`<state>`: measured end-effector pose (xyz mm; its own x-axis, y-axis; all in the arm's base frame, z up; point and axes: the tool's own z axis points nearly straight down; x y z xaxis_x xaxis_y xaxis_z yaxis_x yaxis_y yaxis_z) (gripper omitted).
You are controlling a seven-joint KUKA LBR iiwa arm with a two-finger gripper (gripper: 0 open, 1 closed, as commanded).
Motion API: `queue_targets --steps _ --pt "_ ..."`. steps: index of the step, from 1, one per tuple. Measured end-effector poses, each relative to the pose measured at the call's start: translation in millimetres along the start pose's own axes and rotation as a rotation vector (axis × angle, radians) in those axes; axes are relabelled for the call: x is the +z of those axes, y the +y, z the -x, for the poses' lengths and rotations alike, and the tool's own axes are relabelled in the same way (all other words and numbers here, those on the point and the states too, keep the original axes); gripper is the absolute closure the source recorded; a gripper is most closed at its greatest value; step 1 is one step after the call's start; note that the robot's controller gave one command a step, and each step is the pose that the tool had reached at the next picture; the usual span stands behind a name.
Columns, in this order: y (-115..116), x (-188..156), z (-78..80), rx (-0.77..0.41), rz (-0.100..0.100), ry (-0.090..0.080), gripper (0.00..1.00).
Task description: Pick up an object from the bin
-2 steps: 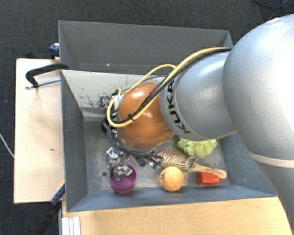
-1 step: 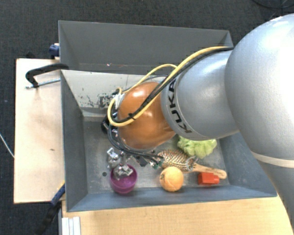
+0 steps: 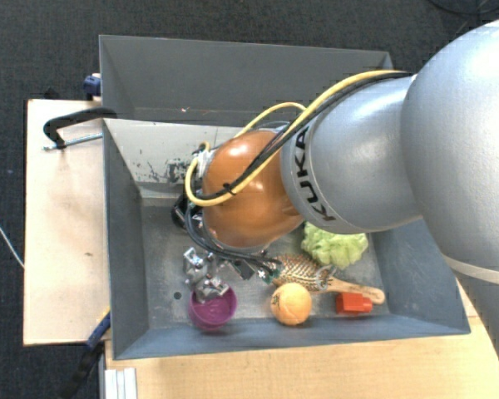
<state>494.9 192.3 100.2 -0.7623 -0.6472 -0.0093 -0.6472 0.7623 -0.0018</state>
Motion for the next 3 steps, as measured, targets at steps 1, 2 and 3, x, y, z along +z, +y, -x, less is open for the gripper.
queue_targets --steps 1,2,3 --pt "0.0 -20.0 1.4 0.000 0.000 0.000 1.00" --pt "-0.1 -28.8 2.6 0.000 -0.001 -0.002 1.00" --pt "0.4 -35.0 1.9 0.000 0.001 0.003 1.00"
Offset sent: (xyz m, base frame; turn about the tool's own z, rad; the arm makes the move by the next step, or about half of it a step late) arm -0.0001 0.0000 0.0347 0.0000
